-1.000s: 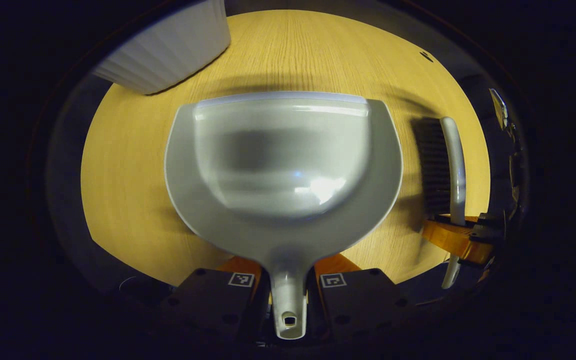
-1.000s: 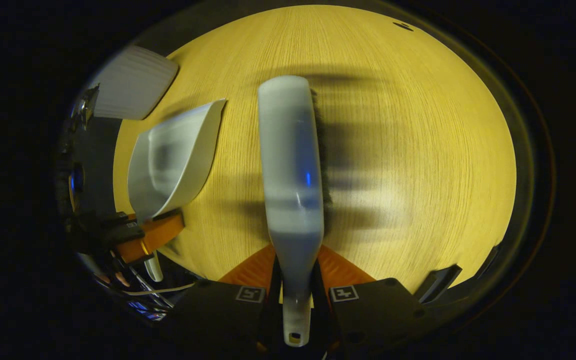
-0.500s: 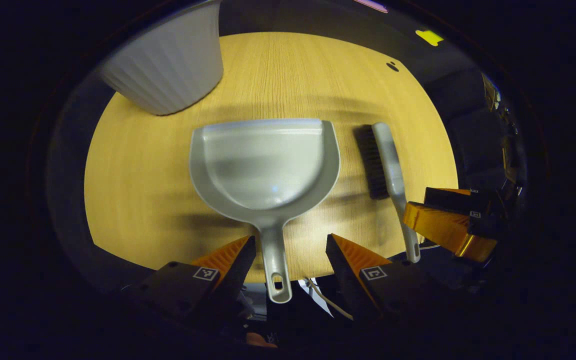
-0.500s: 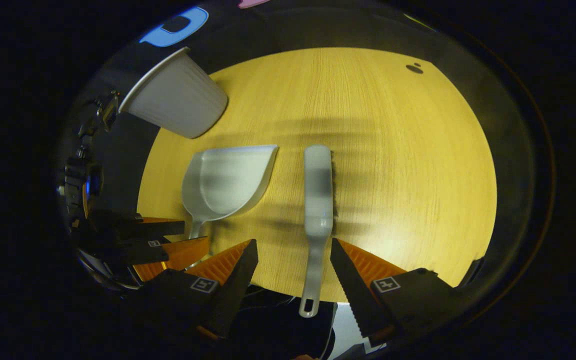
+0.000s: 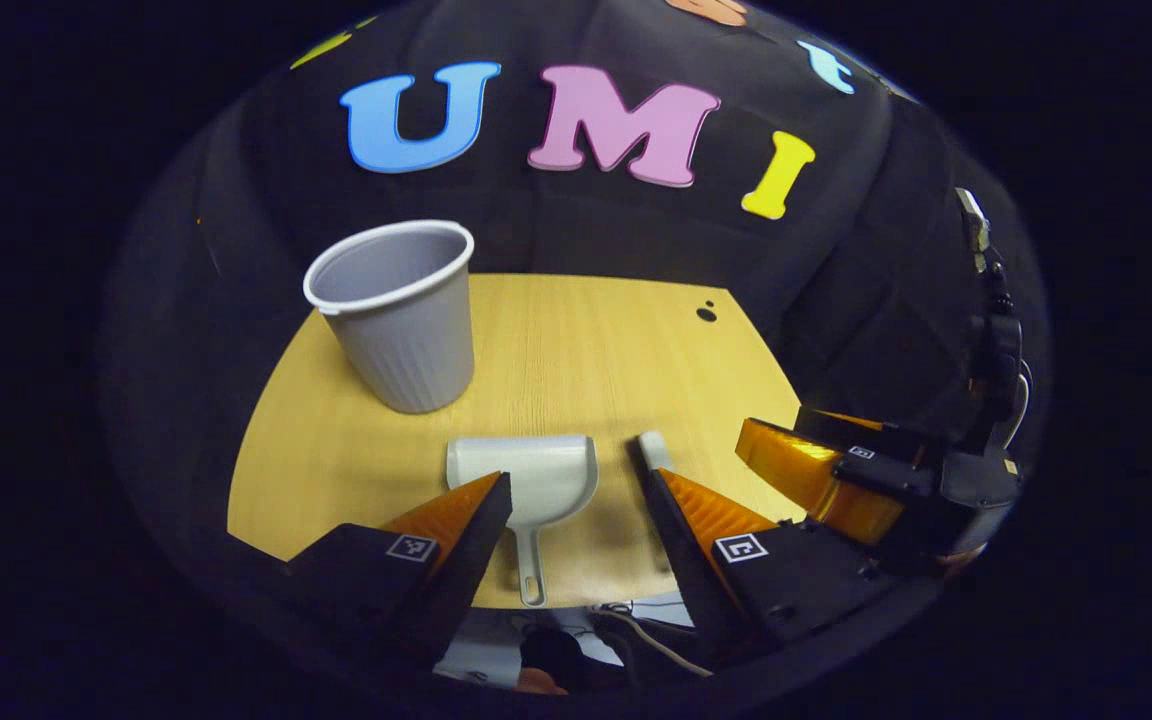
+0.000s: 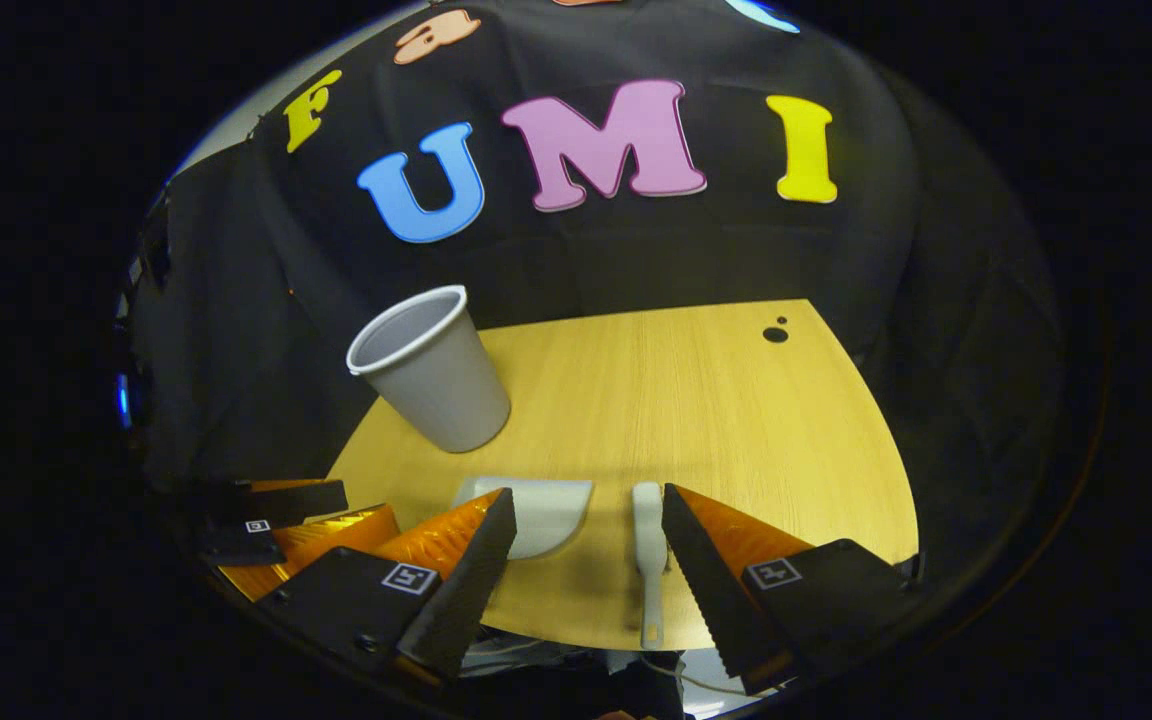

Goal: Pick up the small broom and dustpan from the desktop, sweep the trash into the dustpan with the broom, and then empty the trash into the garbage bin.

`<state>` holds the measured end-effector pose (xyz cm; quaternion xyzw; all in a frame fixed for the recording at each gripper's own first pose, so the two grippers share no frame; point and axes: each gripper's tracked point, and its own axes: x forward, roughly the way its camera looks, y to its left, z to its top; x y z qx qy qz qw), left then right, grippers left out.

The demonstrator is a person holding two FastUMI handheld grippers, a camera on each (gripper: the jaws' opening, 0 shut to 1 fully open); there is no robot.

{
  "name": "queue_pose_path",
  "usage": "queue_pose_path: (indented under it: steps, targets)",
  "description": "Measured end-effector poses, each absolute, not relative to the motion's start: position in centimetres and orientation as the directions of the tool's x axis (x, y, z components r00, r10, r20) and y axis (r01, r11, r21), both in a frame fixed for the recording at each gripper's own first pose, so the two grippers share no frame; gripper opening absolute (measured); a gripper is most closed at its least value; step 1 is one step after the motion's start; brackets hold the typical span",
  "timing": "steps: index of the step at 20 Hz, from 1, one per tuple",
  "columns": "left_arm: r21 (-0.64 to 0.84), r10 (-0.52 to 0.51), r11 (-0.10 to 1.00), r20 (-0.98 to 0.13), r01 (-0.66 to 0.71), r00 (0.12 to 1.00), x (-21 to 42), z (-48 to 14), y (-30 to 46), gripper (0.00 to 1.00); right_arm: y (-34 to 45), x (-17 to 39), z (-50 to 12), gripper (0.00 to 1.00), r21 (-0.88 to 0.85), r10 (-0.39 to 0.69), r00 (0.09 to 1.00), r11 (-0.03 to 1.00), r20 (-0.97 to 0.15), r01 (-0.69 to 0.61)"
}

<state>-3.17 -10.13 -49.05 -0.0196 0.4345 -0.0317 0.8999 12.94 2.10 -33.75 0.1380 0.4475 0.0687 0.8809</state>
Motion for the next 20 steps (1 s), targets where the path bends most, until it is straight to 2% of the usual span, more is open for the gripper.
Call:
queue_pose_path:
  steps: [4, 7, 11, 13, 14, 15, 18, 19, 20]
  targets:
    - [0.028, -0.020, 0.999, -0.585, 0.045, 0.811, -1.4, -40.6, -9.4, 0.83, -0.2, 16.2, -27.1, 0.96, 0.298, 0.153, 0.819, 0.954, -0.553, 0.024]
    - [0.064, 0.004, 0.998, -0.414, 0.024, 0.910, -0.5, -35.2, -8.3, 0.83, -0.8, 18.4, -23.3, 0.95, 0.259, 0.110, 0.878, 0.966, -0.466, 0.017]
    - [0.085, 0.050, 0.996, -0.223, -0.032, 0.974, 0.9, -36.7, -7.1, 0.82, -2.4, 19.8, -18.1, 0.95, 0.223, 0.004, 0.966, 0.973, -0.257, 0.055]
    - [0.040, 0.044, 0.999, -0.214, -0.036, 0.976, 1.2, -38.1, -6.4, 0.81, -2.8, 19.8, -16.1, 0.95, 0.195, -0.037, 0.988, 0.979, -0.153, 0.066]
    - [0.029, 0.047, 0.999, -0.206, -0.042, 0.978, 1.3, -38.4, -6.0, 0.81, -2.6, 19.7, -15.4, 0.85, 0.193, -0.035, 0.993, 0.979, -0.117, 0.058]
    - [0.027, 0.067, 0.998, -0.198, -0.063, 0.978, 1.3, -38.3, -5.5, 0.81, -2.4, 19.5, -15.5, 0.95, 0.188, -0.033, 0.994, 0.981, -0.106, 0.052]
    - [0.035, 0.099, 0.995, -0.161, -0.094, 0.982, 1.1, -37.1, -5.1, 0.81, -1.3, 19.3, -16.2, 0.95, 0.156, 0.004, 0.995, 0.988, -0.098, 0.011]
    - [0.036, 0.108, 0.994, -0.159, -0.104, 0.981, 0.7, -37.2, -4.9, 0.80, -0.8, 18.9, -16.5, 0.86, 0.149, 0.019, 0.994, 0.989, -0.107, -0.003]
    - [0.034, 0.113, 0.993, -0.159, -0.109, 0.981, 0.4, -37.5, -4.7, 0.81, -0.4, 18.8, -16.8, 0.94, 0.144, 0.032, 0.993, 0.990, -0.114, -0.016]
